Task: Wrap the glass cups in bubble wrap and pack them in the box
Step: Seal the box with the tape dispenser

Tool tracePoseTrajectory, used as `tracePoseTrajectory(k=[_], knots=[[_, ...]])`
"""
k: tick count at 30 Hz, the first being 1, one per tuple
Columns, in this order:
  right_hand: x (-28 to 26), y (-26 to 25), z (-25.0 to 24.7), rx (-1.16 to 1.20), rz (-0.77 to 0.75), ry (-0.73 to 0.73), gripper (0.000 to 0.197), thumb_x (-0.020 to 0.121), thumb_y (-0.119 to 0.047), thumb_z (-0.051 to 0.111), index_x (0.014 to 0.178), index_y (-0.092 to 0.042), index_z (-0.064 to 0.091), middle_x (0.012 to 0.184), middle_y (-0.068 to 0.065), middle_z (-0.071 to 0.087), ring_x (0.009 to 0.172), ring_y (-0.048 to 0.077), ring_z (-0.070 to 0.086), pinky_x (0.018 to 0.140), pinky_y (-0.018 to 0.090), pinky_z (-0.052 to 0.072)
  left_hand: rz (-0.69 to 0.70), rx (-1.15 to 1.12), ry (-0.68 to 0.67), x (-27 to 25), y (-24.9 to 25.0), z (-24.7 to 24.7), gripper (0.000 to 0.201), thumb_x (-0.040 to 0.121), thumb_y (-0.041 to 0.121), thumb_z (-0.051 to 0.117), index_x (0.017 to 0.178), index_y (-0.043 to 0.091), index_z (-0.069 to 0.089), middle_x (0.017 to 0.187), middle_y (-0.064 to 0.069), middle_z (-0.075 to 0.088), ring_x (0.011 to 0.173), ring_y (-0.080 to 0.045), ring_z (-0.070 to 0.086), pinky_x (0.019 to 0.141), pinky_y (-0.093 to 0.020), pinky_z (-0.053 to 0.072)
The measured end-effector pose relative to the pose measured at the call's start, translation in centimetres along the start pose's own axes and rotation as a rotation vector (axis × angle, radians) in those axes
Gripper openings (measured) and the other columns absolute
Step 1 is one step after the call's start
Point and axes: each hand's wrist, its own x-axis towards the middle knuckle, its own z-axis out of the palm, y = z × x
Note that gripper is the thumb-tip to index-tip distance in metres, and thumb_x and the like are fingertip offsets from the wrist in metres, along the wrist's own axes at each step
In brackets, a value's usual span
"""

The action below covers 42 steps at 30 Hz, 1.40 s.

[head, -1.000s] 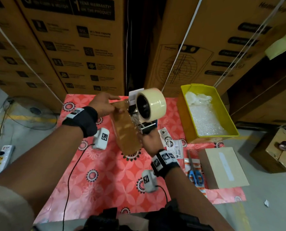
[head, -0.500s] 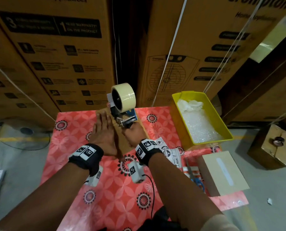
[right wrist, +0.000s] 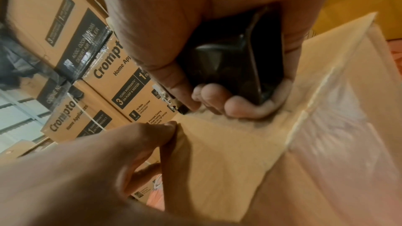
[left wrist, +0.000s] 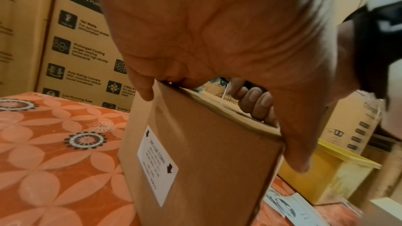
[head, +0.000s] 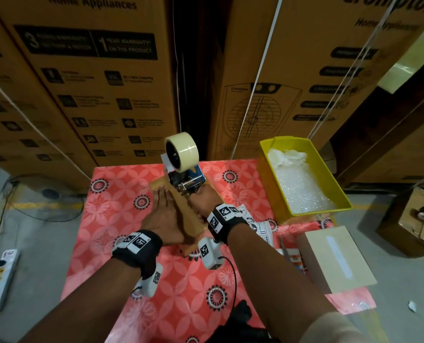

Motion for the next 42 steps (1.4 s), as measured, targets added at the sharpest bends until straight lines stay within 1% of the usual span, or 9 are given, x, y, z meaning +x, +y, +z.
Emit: tracePoseTrajectory(k=[4, 8, 10, 13, 19, 27, 32, 37, 42], knots=[[-2.0, 1.6, -0.2, -0.075, 0.018, -0.023, 0.021, 0.091, -0.025, 0.059, 0.072, -0.017, 0.056, 0.059, 0.003, 0.054, 0.051, 0.023, 0.051, 0.058, 0.033, 0.047, 0.035, 0.005, 0.015, -2.2, 0.9, 1.1, 0.176, 0.044, 0.095, 0.063, 0.159, -0.008, -0.021, 0.17, -0.027, -0.024, 0.157, -0.043, -0.027, 0.133, -0.051, 0.001], [-4.3, 4.0, -0.7, -0.114, 0.057, -0.036, 0.014, 0.083, -0.021, 0.056, 0.073, -0.011, 0.058, 0.06, 0.007, 0.057, 0.052, 0.025, 0.055, 0.055, 0.033, 0.048, 0.008, 0.033, -0.017, -4.6, 2.5, 2.4, 0.199, 0.011, 0.114, 0.041, 0.158, -0.002, -0.028, 0.169, -0.023, -0.03, 0.158, -0.041, -0.028, 0.132, -0.051, -0.004], [-5.1, 4.8, -0.9, -0.148, 0.066, -0.035, 0.016, 0.08, -0.023, 0.055, 0.073, -0.01, 0.059, 0.062, 0.01, 0.06, 0.054, 0.027, 0.058, 0.055, 0.036, 0.052, -0.002, 0.058, -0.026, -5.0, 3.1, 3.0, 0.201, 0.008, 0.115, 0.035, 0.155, -0.004, -0.032, 0.167, -0.026, -0.034, 0.155, -0.042, -0.033, 0.131, -0.053, -0.007], [-5.9, 4.6, -1.1, -0.161, 0.058, -0.036, 0.016, 0.082, -0.025, 0.054, 0.074, -0.013, 0.058, 0.066, 0.011, 0.061, 0.059, 0.029, 0.061, 0.06, 0.041, 0.057, -0.007, 0.07, -0.018, -5.1, 3.4, 3.0, 0.19, 0.019, 0.108, 0.037, 0.155, -0.005, -0.032, 0.166, -0.027, -0.035, 0.156, -0.041, -0.033, 0.132, -0.052, -0.005], [-6.6, 3.9, -1.6, -0.173, 0.013, -0.007, 0.025, 0.094, -0.025, 0.057, 0.07, -0.019, 0.052, 0.071, 0.009, 0.061, 0.069, 0.03, 0.064, 0.065, 0.032, 0.051, -0.012, 0.087, 0.067, -5.0, 2.8, 4.1, 0.179, 0.043, 0.107, 0.056, 0.161, -0.002, -0.023, 0.171, -0.023, -0.027, 0.159, -0.036, -0.027, 0.133, -0.05, 0.0], [-8.0, 3.5, -1.8, -0.162, 0.043, 0.014, 0.023, 0.09, -0.019, 0.058, 0.068, -0.015, 0.053, 0.064, 0.006, 0.057, 0.068, 0.03, 0.063, 0.062, 0.031, 0.047, -0.035, 0.095, 0.098, -5.6, 3.2, 3.9, 0.183, 0.039, 0.109, 0.056, 0.162, -0.003, -0.02, 0.174, -0.022, -0.018, 0.162, -0.035, -0.018, 0.133, -0.049, 0.006], [-9.6, 5.0, -2.0, -0.142, 0.081, 0.007, 0.02, 0.087, -0.019, 0.054, 0.077, -0.004, 0.061, 0.066, 0.021, 0.065, 0.051, 0.027, 0.06, 0.05, 0.033, 0.05, -0.037, 0.035, 0.115, -5.7, 3.4, 4.0, 0.186, 0.034, 0.108, 0.061, 0.163, 0.001, -0.02, 0.175, -0.017, -0.017, 0.163, -0.032, -0.015, 0.133, -0.049, 0.009], [-10.8, 6.4, -2.2, -0.138, 0.111, 0.02, 0.019, 0.084, -0.017, 0.055, 0.07, -0.005, 0.058, 0.059, 0.014, 0.062, 0.042, 0.027, 0.058, 0.042, 0.028, 0.046, -0.028, 0.04, 0.107, -5.8, 3.8, 4.2, 0.185, 0.033, 0.108, 0.06, 0.164, 0.002, -0.018, 0.175, -0.015, -0.02, 0.163, -0.031, -0.016, 0.133, -0.05, 0.012], [-12.5, 8.1, -2.2, -0.072, 0.149, 0.001, 0.013, 0.079, -0.016, 0.057, 0.072, -0.005, 0.057, 0.06, 0.01, 0.056, 0.048, 0.025, 0.053, 0.048, 0.032, 0.045, -0.026, 0.039, 0.098, -5.9, 3.8, 3.9, 0.183, 0.036, 0.104, 0.063, 0.164, 0.004, -0.02, 0.175, -0.015, -0.021, 0.162, -0.031, -0.018, 0.133, -0.049, 0.011]])
